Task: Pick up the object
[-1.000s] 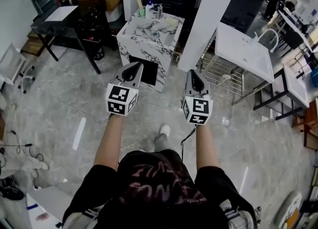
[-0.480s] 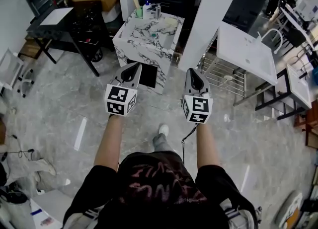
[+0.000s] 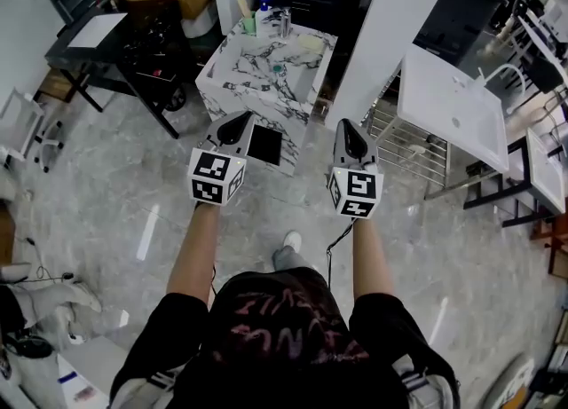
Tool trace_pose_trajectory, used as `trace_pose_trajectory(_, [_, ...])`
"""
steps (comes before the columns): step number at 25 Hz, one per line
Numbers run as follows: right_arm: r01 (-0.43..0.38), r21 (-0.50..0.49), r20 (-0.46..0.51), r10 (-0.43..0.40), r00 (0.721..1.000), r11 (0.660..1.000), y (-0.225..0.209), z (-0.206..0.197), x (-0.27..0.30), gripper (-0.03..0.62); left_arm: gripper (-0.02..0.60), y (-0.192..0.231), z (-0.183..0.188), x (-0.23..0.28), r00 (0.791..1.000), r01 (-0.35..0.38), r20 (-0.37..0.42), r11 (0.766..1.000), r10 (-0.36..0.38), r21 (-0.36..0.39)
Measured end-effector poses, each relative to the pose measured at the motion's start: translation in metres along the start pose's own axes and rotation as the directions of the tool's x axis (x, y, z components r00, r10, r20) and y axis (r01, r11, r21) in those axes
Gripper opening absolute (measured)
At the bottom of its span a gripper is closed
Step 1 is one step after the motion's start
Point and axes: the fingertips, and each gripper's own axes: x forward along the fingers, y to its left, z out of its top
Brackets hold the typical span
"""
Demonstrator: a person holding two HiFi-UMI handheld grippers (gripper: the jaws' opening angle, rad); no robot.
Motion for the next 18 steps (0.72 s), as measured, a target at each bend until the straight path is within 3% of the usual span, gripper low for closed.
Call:
trace_pose_trajectory(8, [-0.037, 0.026, 0.008, 0.036, 0.999, 0.999, -0.053, -0.001, 0.062, 0.014, 0.017, 0.007, 0.013, 0.074, 0.999, -0.022, -0.026, 1.0, 0.022, 0.0])
trace_pose_trajectory(18, [-0.045, 0.032, 0.005, 0.045, 0.999, 0.998, -0.085, -0.006, 0.094, 0.014, 0.017, 0.007, 0.025, 0.114, 0.999, -0.027, -0.035, 0.999, 0.028, 0.018])
